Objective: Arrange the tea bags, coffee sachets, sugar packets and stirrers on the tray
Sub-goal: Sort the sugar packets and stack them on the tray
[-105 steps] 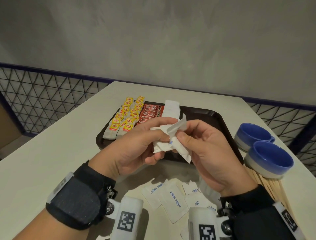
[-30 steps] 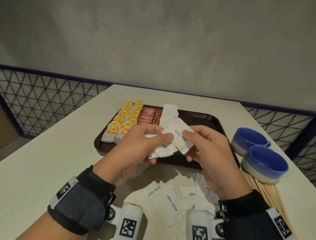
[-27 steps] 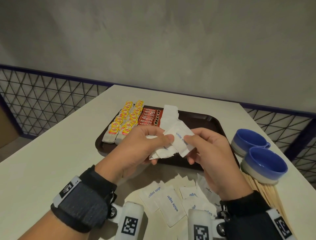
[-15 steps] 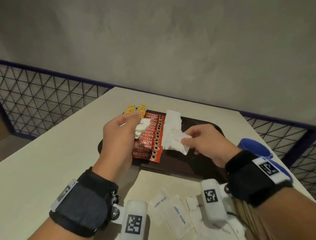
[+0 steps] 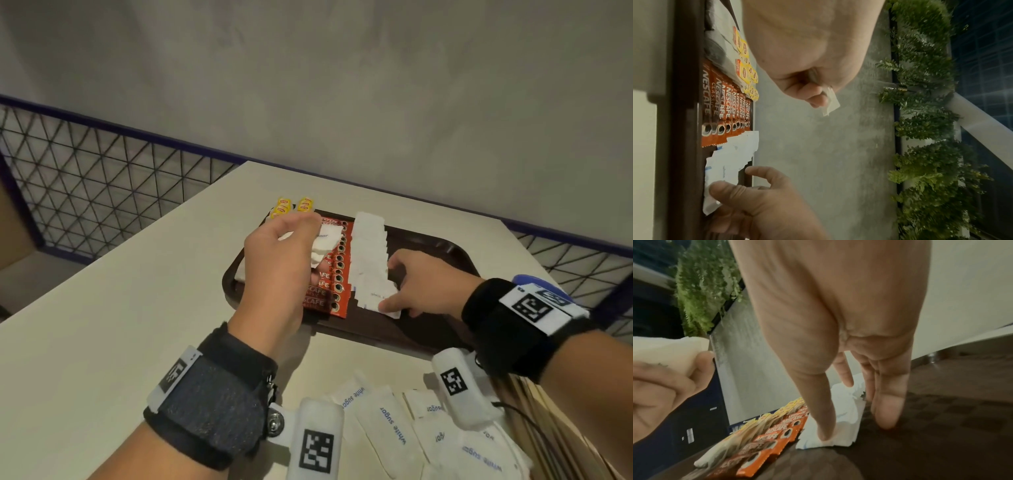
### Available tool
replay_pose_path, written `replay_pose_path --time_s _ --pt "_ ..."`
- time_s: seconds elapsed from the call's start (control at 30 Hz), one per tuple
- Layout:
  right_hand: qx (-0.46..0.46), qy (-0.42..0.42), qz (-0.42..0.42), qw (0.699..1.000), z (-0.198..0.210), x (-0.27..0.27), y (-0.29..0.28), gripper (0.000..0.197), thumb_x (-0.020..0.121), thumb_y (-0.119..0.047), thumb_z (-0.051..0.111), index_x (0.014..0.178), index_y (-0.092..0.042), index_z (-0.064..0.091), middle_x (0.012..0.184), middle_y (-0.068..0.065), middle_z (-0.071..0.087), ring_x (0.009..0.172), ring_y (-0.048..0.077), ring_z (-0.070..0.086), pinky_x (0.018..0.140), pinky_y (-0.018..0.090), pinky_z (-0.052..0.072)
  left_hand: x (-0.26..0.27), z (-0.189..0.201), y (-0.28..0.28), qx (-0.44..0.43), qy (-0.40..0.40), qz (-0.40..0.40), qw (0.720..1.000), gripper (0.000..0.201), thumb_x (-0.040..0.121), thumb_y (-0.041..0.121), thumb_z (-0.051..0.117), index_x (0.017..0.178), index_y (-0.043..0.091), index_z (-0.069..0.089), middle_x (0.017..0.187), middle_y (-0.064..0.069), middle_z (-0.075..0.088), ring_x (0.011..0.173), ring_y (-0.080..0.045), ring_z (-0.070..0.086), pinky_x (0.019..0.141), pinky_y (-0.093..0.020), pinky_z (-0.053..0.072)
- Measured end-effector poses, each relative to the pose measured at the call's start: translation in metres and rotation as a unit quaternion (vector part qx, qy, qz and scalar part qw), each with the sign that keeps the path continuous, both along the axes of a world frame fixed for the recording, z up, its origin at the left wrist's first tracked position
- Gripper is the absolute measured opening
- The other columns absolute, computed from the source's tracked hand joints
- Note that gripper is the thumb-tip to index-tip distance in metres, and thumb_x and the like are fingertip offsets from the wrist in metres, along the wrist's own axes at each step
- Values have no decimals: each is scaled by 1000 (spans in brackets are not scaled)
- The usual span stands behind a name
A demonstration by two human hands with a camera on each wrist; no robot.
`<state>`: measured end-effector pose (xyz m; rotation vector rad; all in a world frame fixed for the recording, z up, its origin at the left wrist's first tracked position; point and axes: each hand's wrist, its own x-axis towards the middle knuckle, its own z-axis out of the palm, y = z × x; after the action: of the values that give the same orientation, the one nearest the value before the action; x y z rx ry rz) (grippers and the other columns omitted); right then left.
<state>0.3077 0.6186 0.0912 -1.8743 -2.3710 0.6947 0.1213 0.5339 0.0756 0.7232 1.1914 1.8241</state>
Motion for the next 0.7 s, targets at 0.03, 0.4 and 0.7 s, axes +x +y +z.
replay_pose_path --time_s 0.03,0.4,0.7 --pt "4 -12 1 1000 0 -2 0 68 78 -23 88 133 -21 48 113 0 61 84 21 71 71 31 64 1 0 -1 -1 5 0 1000 17 96 26 70 111 18 75 84 -4 75 49 -8 59 42 -21 43" --pt "83 -56 18 995 0 -8 4 63 83 -28 83 135 -18 49 109 -2 59 84 13 61 75 27 56 4 5 -2 10 -27 -30 999 17 98 8 63 113 9 71 78 -4 72 56 -12 63 47 -23 46" --pt "-8 -144 185 972 31 -10 -94 36 84 -58 71 83 -21 74 77 -3 73 70 10 69 67 32 62 8 11 -4 -7 -55 -37 998 33 96 2 48 123 5 66 106 -12 67 68 -15 67 55 -26 51"
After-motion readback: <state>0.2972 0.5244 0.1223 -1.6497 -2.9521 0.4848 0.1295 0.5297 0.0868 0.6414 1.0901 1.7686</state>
